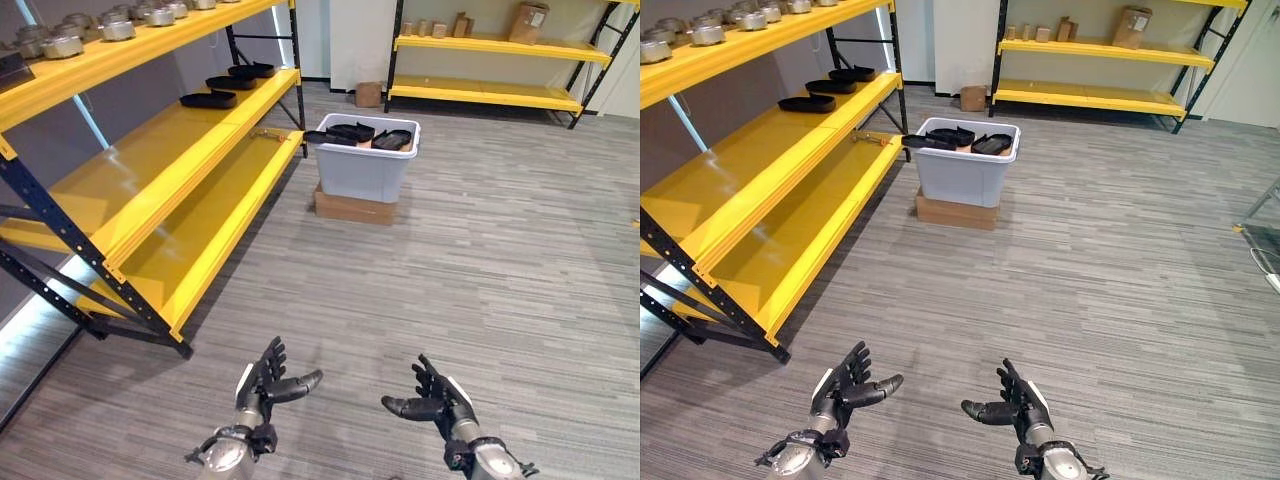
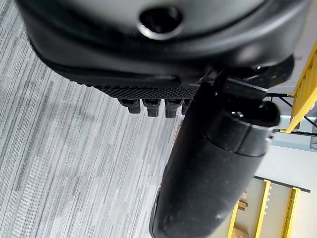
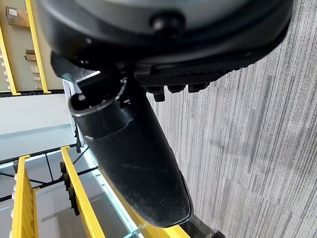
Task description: Move parts from the plastic box to the shelf.
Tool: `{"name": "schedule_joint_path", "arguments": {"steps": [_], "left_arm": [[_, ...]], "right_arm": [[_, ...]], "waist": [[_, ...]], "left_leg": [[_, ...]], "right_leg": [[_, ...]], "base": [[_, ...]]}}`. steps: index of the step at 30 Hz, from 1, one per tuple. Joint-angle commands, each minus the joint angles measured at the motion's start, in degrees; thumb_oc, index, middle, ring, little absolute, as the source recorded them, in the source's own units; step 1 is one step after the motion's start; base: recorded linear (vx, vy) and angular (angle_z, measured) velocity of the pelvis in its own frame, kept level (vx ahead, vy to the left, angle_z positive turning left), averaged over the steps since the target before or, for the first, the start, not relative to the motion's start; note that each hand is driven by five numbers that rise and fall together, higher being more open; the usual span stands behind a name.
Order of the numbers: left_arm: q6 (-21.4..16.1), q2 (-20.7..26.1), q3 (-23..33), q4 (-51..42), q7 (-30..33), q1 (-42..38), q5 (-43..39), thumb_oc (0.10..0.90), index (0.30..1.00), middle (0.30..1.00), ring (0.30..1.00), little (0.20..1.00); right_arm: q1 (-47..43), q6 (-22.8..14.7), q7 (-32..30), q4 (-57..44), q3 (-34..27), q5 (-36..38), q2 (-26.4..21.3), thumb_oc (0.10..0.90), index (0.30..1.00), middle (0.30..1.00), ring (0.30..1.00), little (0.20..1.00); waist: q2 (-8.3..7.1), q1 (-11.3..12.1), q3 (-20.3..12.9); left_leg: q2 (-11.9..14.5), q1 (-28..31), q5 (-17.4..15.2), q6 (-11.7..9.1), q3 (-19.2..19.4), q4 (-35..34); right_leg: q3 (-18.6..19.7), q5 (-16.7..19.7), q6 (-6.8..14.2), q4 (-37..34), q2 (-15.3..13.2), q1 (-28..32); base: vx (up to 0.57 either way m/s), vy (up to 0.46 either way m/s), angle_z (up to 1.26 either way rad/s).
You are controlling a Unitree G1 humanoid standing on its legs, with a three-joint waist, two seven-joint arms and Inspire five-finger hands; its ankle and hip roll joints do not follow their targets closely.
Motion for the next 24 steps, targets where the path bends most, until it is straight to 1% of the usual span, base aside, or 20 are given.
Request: {"name": "schedule_joint_path", "arguments": {"steps": [1,17,24], "left_arm": [[-4.5,1.6,0.9,-1.8,-1.6,-4.2,-2.3,0.900,1.000,1.000,1.000,1.000],[-4.1,1.7,1.1,-1.4,-2.0,-3.6,-2.3,0.900,1.000,1.000,1.000,1.000],[-4.4,2.7,-0.2,-1.5,-2.5,-4.0,0.5,0.900,1.000,1.000,1.000,1.000]], "right_arm": [[-5.1,-4.9,1.5,-2.9,-0.7,2.0,0.2,0.900,1.000,1.000,1.000,1.000],[-4.3,-4.8,1.7,-2.5,-0.9,1.7,0.3,0.900,1.000,1.000,1.000,1.000],[-4.2,-4.8,2.1,-1.4,-1.3,1.8,0.7,0.900,1.000,1.000,1.000,1.000]], "waist": [[-0.73,-0.9,-1.2],[-0.76,-1.1,-1.3],[-0.92,-1.2,-1.3]], "left_leg": [[2.5,-2.9,3.3,-1.8,-0.2,0.5],[2.0,-2.0,2.3,-1.5,-0.5,0.7],[1.4,-1.9,1.1,-0.8,-0.7,1.5]], "right_leg": [[-1.4,-4.6,3.5,0.1,-3.4,3.7],[-1.8,-5.1,3.4,0.1,-3.5,4.7],[-1.8,-4.8,3.8,0.5,-4.1,5.1]], "base": [[0.00,0.000,0.00],[0.02,0.001,0.01],[0.02,0.030,0.01]]}}
